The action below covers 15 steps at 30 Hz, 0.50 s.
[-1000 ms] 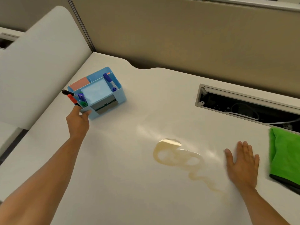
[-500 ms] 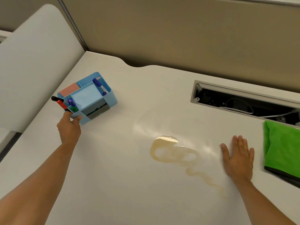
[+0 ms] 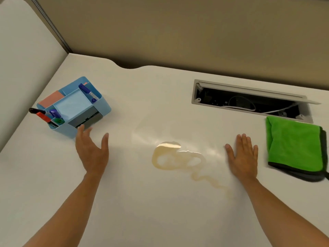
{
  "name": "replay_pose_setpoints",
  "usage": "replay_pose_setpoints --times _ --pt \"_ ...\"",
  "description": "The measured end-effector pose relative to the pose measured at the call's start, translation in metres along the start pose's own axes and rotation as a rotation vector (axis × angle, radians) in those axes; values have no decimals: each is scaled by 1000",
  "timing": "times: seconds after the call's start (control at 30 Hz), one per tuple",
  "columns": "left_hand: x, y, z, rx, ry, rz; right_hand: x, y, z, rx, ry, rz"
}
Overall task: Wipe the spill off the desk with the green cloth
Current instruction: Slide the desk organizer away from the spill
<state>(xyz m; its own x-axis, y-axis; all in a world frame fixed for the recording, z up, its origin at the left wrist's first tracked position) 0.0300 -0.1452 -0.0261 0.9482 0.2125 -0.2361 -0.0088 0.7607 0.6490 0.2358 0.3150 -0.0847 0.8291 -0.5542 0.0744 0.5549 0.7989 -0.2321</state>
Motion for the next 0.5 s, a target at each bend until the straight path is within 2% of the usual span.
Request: replay_pose_setpoints --times 0.1,0.2,0.33,0.5 --pt "31 16 -25 -47 -184 -239 0 0 0 0 2 6" --pt "57 31 -45 -95 -370 -396 0 1 1 -1 -1 11" --pt "74 39 -64 -161 -543 -466 1 0 3 -7 -12 10" --pt "81 31 -76 -228 -637 -465 1 -1 9 -56 -32 26"
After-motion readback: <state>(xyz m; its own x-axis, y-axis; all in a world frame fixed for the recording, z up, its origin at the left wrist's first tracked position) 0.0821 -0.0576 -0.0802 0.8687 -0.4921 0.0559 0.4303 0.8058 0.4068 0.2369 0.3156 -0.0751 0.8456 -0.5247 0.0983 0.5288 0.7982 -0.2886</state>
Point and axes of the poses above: each hand's wrist, its own x-axis away from the middle knuckle, its own z-axis out of the back of the hand, y = z × x, the point moved 3 cm from there along -x, towards the middle knuckle, and after that the axes turned 5 degrees about z, right-handed, at the moved point
